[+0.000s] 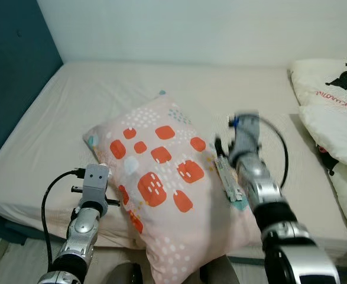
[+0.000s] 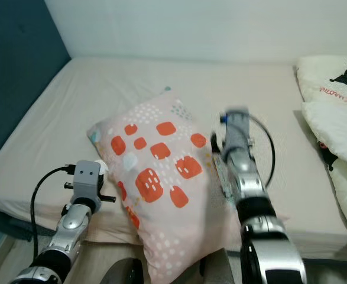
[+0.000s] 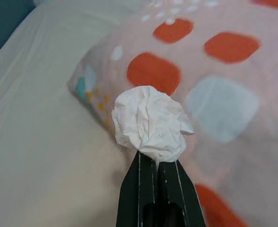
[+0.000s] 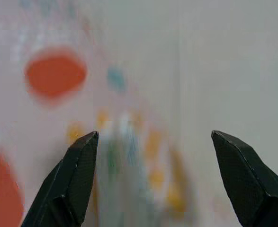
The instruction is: Clean up the room
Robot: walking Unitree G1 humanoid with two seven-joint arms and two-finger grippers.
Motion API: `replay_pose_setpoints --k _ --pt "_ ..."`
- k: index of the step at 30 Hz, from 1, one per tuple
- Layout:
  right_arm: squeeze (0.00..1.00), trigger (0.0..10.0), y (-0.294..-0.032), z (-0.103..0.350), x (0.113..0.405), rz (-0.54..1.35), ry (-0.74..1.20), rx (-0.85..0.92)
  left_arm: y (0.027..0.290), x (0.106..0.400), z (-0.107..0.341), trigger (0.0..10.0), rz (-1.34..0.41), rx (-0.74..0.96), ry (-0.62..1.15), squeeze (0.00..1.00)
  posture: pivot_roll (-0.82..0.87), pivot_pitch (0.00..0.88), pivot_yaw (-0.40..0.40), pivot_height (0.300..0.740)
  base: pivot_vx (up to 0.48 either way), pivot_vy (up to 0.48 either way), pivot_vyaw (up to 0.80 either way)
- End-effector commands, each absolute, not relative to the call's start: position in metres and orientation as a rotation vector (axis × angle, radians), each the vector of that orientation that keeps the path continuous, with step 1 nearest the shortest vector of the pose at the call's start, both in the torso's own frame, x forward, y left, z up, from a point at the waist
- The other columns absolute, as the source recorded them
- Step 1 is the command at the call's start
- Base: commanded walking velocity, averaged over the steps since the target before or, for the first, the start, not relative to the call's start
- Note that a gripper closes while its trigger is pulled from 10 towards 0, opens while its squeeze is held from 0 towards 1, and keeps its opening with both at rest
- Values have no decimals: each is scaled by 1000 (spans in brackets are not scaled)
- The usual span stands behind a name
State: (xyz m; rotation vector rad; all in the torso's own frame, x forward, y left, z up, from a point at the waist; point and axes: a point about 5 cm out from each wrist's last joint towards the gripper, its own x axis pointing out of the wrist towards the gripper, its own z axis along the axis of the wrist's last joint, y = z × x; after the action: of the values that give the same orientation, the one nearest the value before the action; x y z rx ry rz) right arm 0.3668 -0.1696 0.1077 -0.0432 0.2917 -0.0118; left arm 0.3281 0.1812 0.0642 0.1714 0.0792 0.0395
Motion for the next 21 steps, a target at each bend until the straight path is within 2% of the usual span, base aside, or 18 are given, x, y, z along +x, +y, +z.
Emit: replay_pose_setpoints --k 1,8,14,19,20,21 --pt "0 10000 -152 112 365 102 212 8 177 325 56 10000 37 166 119 0 -175 118 6 625 0 0 0" --pt "0 10000 -151 88 354 85 312 -63 175 327 59 10000 46 160 109 0 -167 109 -10 625 0 0 0" --pt "0 10000 -172 55 334 -31 578 -110 183 327 58 10000 82 155 113 0 -162 100 -26 625 0 0 0" --pt "0 10000 -179 51 331 -39 583 -102 184 327 58 10000 89 154 115 0 -166 92 -26 625 0 0 0" --pt "0 9294 -180 52 331 -28 556 -85 184 327 58 10000 92 153 117 0 -167 91 -25 625 0 0 0" --pt "0 0 -181 52 332 -10 528 -66 184 327 57 10000 93 152 118 0 -168 87 -22 625 0 0 0"
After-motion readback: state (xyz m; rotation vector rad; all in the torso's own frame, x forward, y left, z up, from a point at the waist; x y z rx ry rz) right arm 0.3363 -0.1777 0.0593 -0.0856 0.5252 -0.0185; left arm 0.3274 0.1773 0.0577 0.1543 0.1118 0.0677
